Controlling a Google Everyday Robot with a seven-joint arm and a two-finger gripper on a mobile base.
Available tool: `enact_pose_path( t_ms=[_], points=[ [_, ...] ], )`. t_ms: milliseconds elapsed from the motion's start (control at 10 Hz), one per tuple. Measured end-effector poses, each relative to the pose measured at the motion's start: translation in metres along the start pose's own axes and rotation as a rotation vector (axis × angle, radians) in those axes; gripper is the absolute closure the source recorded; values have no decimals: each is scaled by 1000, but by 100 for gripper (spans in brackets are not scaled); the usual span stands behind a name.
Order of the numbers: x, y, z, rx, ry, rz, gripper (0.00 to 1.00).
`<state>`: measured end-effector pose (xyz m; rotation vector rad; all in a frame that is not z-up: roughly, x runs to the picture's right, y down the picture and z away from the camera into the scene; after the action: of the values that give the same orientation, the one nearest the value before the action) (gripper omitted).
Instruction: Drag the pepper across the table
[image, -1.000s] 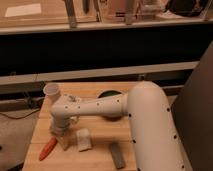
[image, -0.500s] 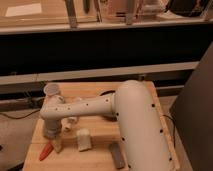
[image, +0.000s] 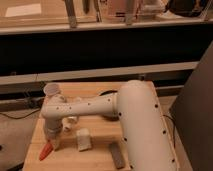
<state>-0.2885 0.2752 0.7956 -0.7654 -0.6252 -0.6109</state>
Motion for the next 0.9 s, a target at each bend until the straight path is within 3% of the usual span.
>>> enact_pose_path(
  t_ms=[100, 200, 900],
  points=[
    [0, -1, -2, 1, 0, -2, 97],
    [0, -1, -2, 1, 0, -1, 100],
    [7, 1, -20, 53, 19, -20, 100]
  ],
)
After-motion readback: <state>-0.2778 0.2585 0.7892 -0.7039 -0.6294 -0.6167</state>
